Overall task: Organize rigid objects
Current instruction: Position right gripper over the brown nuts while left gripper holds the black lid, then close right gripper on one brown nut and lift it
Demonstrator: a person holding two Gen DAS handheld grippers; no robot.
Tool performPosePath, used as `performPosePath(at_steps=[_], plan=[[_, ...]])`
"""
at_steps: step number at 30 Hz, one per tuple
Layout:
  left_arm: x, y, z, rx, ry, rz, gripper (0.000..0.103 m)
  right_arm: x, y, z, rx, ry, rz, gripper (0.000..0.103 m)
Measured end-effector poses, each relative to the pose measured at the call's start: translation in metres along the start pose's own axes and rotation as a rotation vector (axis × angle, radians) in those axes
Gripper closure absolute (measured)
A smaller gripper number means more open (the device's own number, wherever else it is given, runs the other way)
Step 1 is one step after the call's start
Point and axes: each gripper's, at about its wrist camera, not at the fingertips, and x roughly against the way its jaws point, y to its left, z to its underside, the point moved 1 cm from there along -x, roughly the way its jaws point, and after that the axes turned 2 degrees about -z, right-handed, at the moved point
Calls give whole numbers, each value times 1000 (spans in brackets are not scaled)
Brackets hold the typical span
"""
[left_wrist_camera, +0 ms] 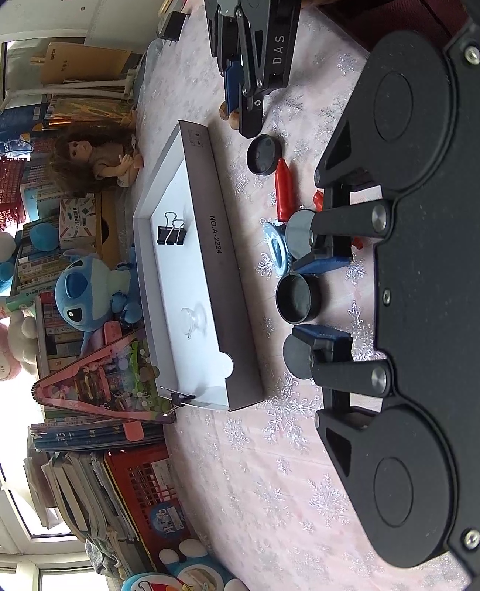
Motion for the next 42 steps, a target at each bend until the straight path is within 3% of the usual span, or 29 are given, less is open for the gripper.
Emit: performPosePath(at_steps=[8, 13, 21, 23, 24, 27, 28, 29, 30, 42], plan=[[-12, 0, -5, 15, 0, -3, 73, 0, 0, 0, 1, 0, 0, 61], [-17, 1, -8, 27, -12, -29, 62, 0, 0, 0, 0, -1, 1, 58], [-24, 2, -9, 35, -11, -27, 63, 0, -1, 0, 1, -2, 2, 52], [-25, 3, -9, 40, -10, -21, 66, -1, 0, 0, 5, -8, 23, 50], [-25, 3, -10, 42, -11, -18, 73, -2, 0, 1, 10, -11, 36, 48], [-23, 4, -10, 45, -15, -29, 73, -2, -2, 1, -3, -16, 46, 48], [-22, 4, -10, 51, -17, -32, 73, -2, -2, 1, -8, -14, 40, 51], [-21, 6, -11, 59, -19, -32, 73, -2, -2, 1, -9, -13, 37, 70], [-20, 7, -11, 66, -21, -32, 73, -1, -1, 1, -3, -12, 40, 80], [-7, 16, -32, 130, -58, -34, 73, 5, -4, -16, -23, -51, 24, 80]])
